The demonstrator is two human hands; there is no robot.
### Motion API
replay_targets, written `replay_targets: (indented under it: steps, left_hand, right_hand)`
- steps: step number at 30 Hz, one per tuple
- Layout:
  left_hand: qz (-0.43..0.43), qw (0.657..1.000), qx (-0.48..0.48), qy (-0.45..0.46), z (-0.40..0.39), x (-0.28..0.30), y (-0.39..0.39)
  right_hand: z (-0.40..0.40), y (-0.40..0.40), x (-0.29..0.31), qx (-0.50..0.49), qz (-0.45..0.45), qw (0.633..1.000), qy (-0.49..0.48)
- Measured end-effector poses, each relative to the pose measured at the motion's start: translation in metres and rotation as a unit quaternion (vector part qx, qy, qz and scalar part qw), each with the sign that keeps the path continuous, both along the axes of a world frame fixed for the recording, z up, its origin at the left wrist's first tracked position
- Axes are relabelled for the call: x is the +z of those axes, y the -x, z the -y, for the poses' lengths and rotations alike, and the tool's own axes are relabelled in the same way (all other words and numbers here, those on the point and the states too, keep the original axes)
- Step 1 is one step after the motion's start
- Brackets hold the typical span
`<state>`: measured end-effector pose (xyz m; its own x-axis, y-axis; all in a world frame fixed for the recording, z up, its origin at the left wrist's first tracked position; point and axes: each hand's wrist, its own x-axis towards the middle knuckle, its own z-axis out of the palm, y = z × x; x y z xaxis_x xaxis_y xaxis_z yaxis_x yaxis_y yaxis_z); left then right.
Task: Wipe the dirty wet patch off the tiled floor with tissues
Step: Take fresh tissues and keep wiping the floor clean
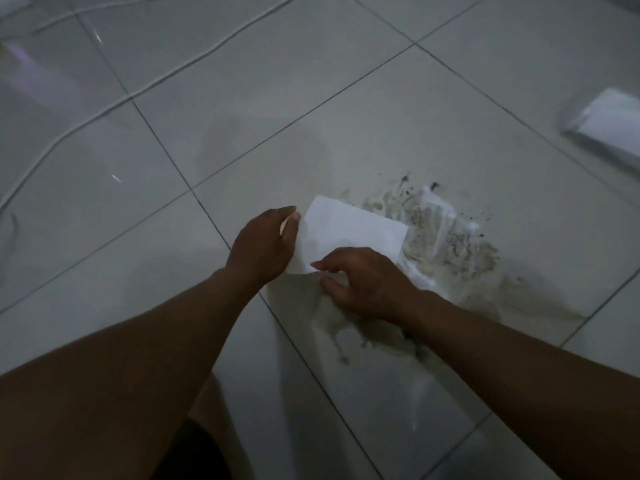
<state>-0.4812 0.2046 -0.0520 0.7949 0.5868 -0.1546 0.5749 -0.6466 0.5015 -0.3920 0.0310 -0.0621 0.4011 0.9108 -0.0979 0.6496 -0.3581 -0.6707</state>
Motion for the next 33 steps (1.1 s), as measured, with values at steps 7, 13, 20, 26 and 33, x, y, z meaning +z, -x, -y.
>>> replay_targets:
  steps: [7,13,20,26,33]
  left_hand:
    - [0.004,0.995,-0.075,-0.062,0.025,-0.027,0.001]
    - [-0.02,0.984,-0.128,-0.123,0.039,-0.062,-0.012]
    - [0.0,0.982,-0.14,-0.123,0.047,-0.092,-0.02]
    - [0.021,0.982,-0.131,-0.137,0.047,-0.099,-0.019]
    - [0.011,0.984,-0.123,-0.129,0.049,-0.096,-0.021]
  right_hand:
    - [0.019,-0.009,-0.014,-0.059,0.074,0.995,-0.042]
    - [0.01,-0.022,-0.048,-0.064,0.202,0.977,0.004]
    - [0.001,-0.017,-0.075,-0.045,0.242,0.962,0.117]
    - [0.004,-0.017,-0.081,-0.042,0.261,0.958,0.107]
    - [0.003,-0.021,-0.07,-0.057,0.182,0.98,0.056]
